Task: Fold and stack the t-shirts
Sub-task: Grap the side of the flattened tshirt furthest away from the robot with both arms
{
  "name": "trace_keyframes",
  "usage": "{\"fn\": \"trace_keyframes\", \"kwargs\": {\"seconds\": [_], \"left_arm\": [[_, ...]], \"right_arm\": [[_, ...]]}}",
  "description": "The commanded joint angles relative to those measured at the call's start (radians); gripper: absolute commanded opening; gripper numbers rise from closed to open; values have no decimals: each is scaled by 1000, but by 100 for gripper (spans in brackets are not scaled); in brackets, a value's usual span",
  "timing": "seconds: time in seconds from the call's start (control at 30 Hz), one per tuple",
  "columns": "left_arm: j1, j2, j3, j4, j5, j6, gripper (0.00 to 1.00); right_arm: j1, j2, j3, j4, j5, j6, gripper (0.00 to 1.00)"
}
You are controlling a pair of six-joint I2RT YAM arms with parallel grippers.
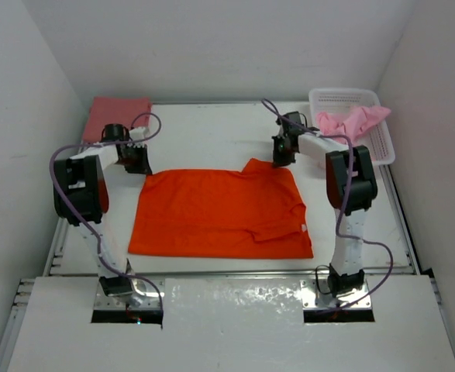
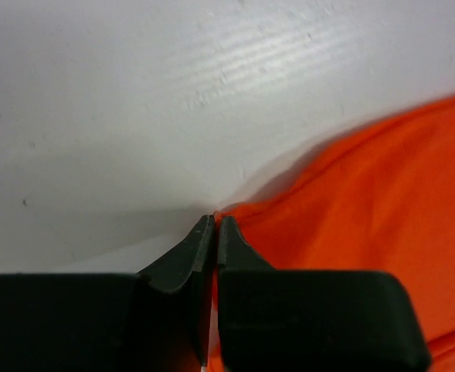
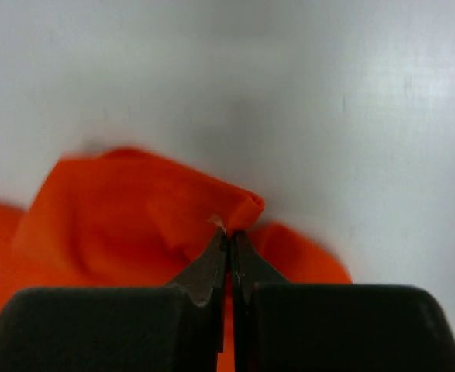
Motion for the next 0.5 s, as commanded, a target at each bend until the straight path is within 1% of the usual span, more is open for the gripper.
{"fn": "trace_keyframes", "kwargs": {"seconds": [0.0, 0.03, 0.07, 0.1, 0.2, 0.23, 0.4, 0.47], "left_arm": [[1, -172, -44, -13, 18, 187, 0], [2, -218, -58, -42, 18, 221, 0], [2, -235, -70, -59, 18, 294, 0], [1, -253, -105, -79, 19, 325, 0], [2, -321, -173, -131, 33, 412, 0], [2, -355, -216, -145, 36, 431, 0], [8, -402, -294, -197, 9, 537, 0], [8, -402, -322, -217, 4, 575, 0]], "right_arm": [[-1, -194, -143, 66, -39, -3, 0], [-2, -294, -235, 94, -45, -6, 0], [-4, -344, -278, 101, -50, -11, 0], [-2, -440, -373, 111, -54, -12, 0], [-2, -567, -507, 144, -68, -8, 0], [-4, -634, -581, 148, -74, 3, 0], [-2, -766, -784, 137, -62, 21, 0], [-2, -797, -823, 146, -60, 29, 0]]}}
